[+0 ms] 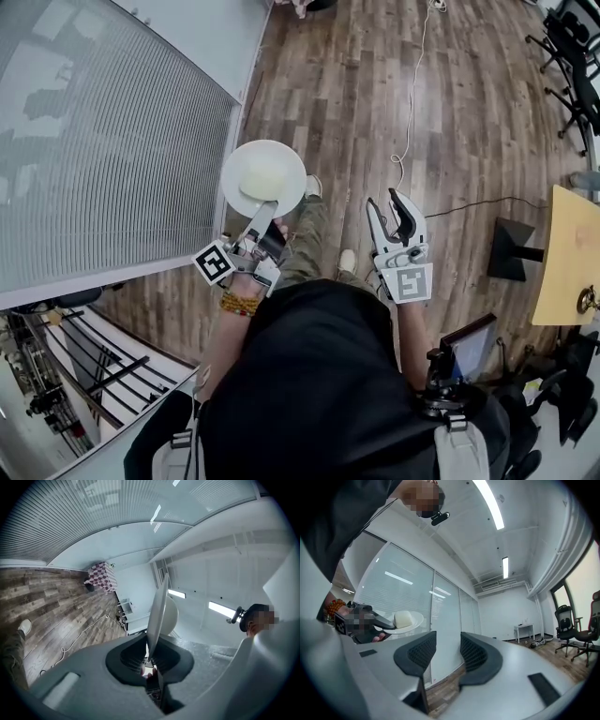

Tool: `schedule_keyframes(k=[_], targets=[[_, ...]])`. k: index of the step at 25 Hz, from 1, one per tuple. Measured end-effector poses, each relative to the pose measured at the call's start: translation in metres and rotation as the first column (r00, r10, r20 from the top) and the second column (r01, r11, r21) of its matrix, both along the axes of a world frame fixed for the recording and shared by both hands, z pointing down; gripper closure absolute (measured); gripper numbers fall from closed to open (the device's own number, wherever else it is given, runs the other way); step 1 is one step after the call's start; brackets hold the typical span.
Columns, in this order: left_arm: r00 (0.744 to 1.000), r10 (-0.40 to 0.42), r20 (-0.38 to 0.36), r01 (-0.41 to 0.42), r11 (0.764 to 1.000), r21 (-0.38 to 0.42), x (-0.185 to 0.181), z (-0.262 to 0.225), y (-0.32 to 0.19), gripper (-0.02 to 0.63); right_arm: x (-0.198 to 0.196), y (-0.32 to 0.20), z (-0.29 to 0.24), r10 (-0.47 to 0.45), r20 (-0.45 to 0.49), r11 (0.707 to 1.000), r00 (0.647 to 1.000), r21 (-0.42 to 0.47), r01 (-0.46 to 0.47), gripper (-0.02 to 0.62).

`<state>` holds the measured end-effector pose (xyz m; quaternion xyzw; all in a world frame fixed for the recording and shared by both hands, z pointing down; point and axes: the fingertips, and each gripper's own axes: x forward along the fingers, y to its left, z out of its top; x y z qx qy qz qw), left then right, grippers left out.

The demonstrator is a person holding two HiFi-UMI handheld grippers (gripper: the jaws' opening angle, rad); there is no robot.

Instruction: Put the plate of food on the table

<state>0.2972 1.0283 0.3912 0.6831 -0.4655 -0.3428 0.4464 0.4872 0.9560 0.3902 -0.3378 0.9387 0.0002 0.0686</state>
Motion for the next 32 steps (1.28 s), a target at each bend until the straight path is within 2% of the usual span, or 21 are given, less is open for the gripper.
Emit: schedule_keyframes(k=[6,13,22,25,28,32], targets=[[0.999,0.023,-0.048,-0.023,1.0,0.008,-0.035,0.01,-0.057,0.584,-0.032,-0.044,0.004,0.029,-0.038,1.0,0.999,0.005,-0.029,0.423],[0.993,0.05,-0.111,-0.05,0.999,-0.001,-0.085,0.026,-0.155,0.584,-0.082,-0.117,-0.01,0.047,-0.091,0.999,0.995,0.0,-0.047,0.411],[0.988,0.053,-0.143,-0.052,0.999,0.01,-0.154,0.034,-0.266,0.584,-0.162,-0.224,-0.022,-0.002,-0.176,1.0,0.984,0.01,0.004,0.41],[0.989,0.046,-0.138,-0.047,0.999,-0.001,-0.176,0.038,-0.296,0.584,-0.187,-0.259,-0.03,-0.007,-0.165,1.0,0.986,0.027,0.012,0.41],[0.99,0.052,-0.134,-0.052,0.999,0.004,-0.19,0.037,-0.322,0.584,-0.203,-0.289,-0.044,0.024,-0.14,0.998,0.99,0.066,-0.015,0.41],[0.988,0.045,-0.147,-0.046,0.999,-0.003,-0.211,0.043,-0.343,0.584,-0.231,-0.318,-0.055,0.008,-0.095,0.996,0.995,0.088,0.0,0.41]])
